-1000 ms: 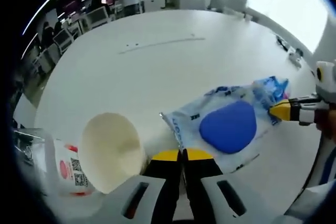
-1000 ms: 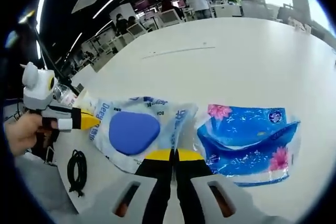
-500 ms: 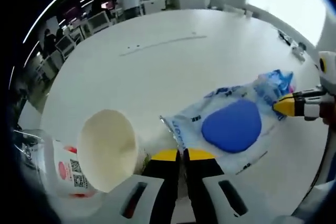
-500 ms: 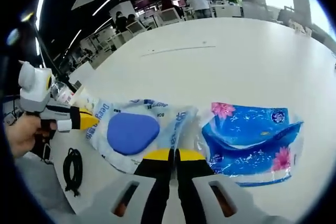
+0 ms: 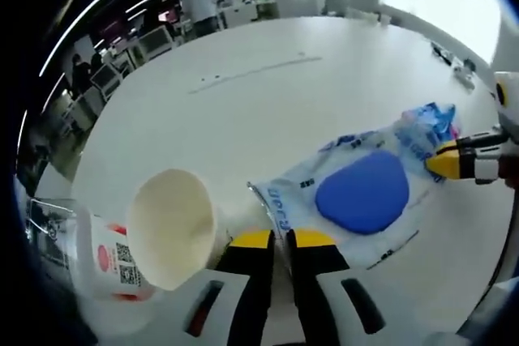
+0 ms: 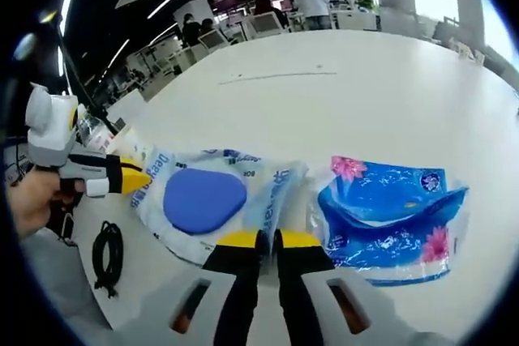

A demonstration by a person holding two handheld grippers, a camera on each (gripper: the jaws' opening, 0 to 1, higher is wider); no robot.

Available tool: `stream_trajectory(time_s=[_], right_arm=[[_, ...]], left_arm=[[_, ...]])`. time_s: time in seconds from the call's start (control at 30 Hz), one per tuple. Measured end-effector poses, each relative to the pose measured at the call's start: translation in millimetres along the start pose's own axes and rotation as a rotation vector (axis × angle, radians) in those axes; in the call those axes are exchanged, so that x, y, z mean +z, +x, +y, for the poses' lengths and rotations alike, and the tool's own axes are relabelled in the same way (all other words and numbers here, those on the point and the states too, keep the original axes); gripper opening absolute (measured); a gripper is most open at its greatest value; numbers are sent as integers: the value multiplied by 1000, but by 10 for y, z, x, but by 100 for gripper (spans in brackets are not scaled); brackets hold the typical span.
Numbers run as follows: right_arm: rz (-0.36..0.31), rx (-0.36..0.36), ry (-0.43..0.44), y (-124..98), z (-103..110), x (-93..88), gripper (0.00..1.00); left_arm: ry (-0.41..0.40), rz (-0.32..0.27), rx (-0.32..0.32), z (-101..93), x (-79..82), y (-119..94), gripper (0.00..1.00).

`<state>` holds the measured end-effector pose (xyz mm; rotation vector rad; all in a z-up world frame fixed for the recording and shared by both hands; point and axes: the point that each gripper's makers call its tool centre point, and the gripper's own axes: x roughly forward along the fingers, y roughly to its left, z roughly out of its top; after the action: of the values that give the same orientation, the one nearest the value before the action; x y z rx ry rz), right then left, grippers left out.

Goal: Arrange the tabletop items into an orderly group along one side of the table until the central work area is clear of visible clutter.

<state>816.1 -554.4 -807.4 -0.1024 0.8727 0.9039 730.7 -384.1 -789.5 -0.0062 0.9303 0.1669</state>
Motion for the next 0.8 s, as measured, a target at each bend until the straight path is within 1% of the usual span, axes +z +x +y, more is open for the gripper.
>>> stream_trajectory(time_s=[0.1,0.2,0.27,0.33,0.47,0.53,0.57,0.63,0.7,0.73,0.8], right_arm=[[-4,-3,-10,-3,-1,5,8],[-12,-11,-15,-42,6,32,11],[-20,-16,-24,-72,18,56,15],[-33,-15,-31,-117,64,66,18],[-44,5,-29,-180,169,41,21],[-45,8,-31,-208,201,17,22],[-45,10,-29,-213,205,17,22],[-50,16,-30,-236,223,20,24],[-56,19,-35,-268,232,36,25],[-62,21,-36,-286,235,50,27],[-69,26,-37,-302,237,65,28]], left_arm=[[-7,-20,26,48,27,-35,4],[-20,-29,17,32,48,-56,5],[-11,-42,30,42,70,-77,6],[-25,-55,35,42,88,-103,8],[-28,-64,23,-40,86,-150,10],[-38,-83,26,-55,105,-181,11],[-57,-95,22,-66,119,-198,12],[-95,-116,11,-84,150,-213,16],[-111,-119,3,-90,154,-231,23],[-120,-132,5,-92,172,-254,25],[-116,-134,-2,-132,170,-298,24]])
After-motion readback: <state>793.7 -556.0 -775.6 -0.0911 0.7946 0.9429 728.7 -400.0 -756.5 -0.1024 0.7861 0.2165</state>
